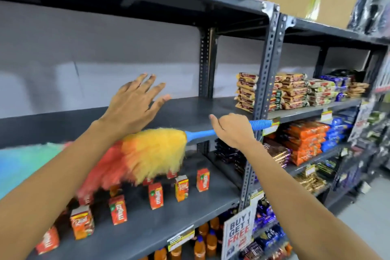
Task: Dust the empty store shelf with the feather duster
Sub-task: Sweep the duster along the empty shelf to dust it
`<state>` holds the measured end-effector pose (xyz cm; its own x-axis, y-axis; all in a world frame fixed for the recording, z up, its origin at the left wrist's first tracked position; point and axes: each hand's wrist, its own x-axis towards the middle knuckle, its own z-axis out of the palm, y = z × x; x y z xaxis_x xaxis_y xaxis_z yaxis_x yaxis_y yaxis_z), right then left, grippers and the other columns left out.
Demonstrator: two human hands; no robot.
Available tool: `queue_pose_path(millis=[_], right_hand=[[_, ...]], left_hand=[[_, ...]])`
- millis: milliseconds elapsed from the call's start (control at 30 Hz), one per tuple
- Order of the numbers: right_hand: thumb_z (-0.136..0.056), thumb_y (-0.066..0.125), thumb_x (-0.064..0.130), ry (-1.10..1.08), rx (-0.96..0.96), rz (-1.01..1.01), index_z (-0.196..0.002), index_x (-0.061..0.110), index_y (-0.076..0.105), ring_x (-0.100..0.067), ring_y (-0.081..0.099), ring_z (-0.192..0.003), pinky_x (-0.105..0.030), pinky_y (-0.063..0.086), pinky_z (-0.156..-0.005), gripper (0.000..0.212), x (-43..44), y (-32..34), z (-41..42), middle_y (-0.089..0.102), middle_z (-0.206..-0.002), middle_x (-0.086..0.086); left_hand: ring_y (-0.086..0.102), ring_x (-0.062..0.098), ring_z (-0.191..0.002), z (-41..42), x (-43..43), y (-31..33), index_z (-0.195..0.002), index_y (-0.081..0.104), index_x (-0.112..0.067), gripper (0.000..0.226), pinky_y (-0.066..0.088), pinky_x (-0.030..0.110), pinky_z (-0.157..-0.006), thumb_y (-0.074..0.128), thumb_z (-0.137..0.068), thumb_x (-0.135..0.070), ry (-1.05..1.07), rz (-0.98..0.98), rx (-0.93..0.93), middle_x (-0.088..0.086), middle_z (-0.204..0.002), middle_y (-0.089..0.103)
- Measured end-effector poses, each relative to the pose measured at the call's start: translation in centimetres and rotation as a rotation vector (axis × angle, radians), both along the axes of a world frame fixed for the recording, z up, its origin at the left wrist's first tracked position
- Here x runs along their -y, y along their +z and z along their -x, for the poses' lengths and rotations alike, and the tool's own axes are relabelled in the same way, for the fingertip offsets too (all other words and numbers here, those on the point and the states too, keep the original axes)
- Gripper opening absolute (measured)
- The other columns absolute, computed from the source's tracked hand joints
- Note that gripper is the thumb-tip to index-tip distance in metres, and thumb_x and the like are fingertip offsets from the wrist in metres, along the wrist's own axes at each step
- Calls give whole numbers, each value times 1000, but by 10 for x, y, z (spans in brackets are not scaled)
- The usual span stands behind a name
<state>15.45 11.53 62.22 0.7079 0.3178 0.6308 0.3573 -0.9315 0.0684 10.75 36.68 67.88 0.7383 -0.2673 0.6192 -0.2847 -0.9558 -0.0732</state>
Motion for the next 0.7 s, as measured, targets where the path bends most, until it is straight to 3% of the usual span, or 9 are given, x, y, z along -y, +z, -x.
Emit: queue_pose_path(millis=[133,333,433,500,567,633,700], right_hand=[[-98,28,43,18,-64,-37,-43,16,28,-30,56,-58,-31,35,-50,62,-40,-3,-12,37,-46,1],[-93,22,60,-32,-121,-21,-46,17,34,-25,50,-52,-29,35,-48,64,-76,-14,-19,40,-49,1],[-86,21,70,8,-232,-12,-54,15,45,-26,58,-61,-32,43,-55,68,-83,-15,-23,54,-57,0],[-84,25,72,130,-295,18,-63,20,56,-25,58,-65,-32,46,-58,64,-85,-17,-20,61,-64,2],[-88,31,65,255,-274,81,-89,35,66,-22,58,-67,-29,42,-55,46,-87,-21,-13,67,-73,6],[-92,35,58,314,-247,105,-119,46,56,-18,59,-68,-29,41,-53,37,-86,-22,-9,72,-85,8],[-92,36,56,299,-244,90,-125,49,51,-14,55,-63,-27,35,-47,36,-82,-22,-7,72,-80,7]], left_hand=[[10,19,-146,7,-38,-25,-144,22,-25,68,13,40,-117,5,-90,-61,98,-21,-29,5,-157,19],[2,17,-146,11,-92,-67,-146,7,-25,94,6,40,-119,-24,-70,-70,203,-50,-149,3,-158,10],[3,17,-146,8,-106,-79,-146,8,-26,93,7,41,-119,-21,-70,-72,208,7,-166,2,-158,12],[3,17,-146,6,-110,-84,-146,9,-27,88,6,41,-119,-14,-73,-70,212,45,-173,1,-158,13],[3,17,-146,2,-112,-88,-146,9,-26,90,7,41,-119,-15,-72,-71,208,58,-186,2,-158,13],[3,18,-146,-2,-112,-92,-146,8,-25,96,8,42,-119,-21,-68,-73,210,40,-199,3,-158,12],[1,18,-146,-6,-112,-94,-146,6,-24,95,6,41,-118,-20,-68,-73,209,26,-211,2,-158,10]])
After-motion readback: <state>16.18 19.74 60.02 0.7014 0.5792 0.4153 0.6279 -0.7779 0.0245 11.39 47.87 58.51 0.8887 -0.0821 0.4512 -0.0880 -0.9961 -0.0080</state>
